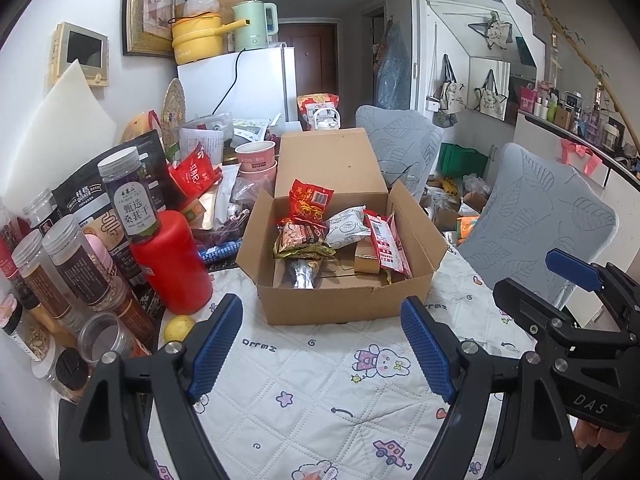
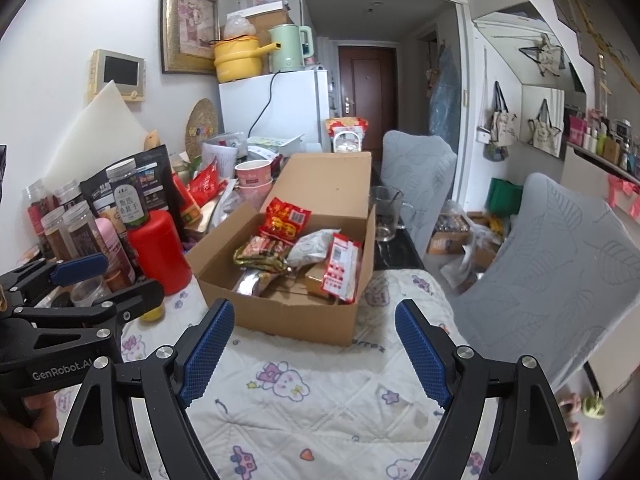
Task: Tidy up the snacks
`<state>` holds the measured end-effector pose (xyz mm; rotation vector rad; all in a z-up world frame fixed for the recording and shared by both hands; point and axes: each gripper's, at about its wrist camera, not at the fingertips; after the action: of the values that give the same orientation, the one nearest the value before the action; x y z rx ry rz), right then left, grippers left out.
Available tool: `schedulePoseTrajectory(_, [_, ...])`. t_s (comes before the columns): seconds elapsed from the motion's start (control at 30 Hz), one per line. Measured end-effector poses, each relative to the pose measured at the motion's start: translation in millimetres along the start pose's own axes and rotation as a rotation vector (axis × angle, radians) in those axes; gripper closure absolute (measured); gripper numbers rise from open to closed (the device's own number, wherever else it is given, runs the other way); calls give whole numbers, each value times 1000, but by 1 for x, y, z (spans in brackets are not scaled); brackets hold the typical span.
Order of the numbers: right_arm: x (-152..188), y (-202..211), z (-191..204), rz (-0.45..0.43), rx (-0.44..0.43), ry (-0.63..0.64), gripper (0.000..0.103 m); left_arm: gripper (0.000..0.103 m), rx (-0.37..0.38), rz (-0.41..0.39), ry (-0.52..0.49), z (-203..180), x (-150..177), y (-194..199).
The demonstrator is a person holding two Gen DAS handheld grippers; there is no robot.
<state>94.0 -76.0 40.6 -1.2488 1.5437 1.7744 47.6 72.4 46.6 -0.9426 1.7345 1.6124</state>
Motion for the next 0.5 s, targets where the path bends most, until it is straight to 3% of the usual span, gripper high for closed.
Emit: schedulePoseTrajectory(0.5, [-5,-8,-6,18,3,4,20,21,14,-14,-1,-2,-1,0])
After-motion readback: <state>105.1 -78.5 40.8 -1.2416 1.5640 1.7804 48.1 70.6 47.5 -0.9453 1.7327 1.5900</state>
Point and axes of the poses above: each gripper's, at about its wrist camera, not at the fingertips, and y roughly against the way its jaws point, z to its left, x to its underside, and after that the axes turned 11 degrees about x, right-handed
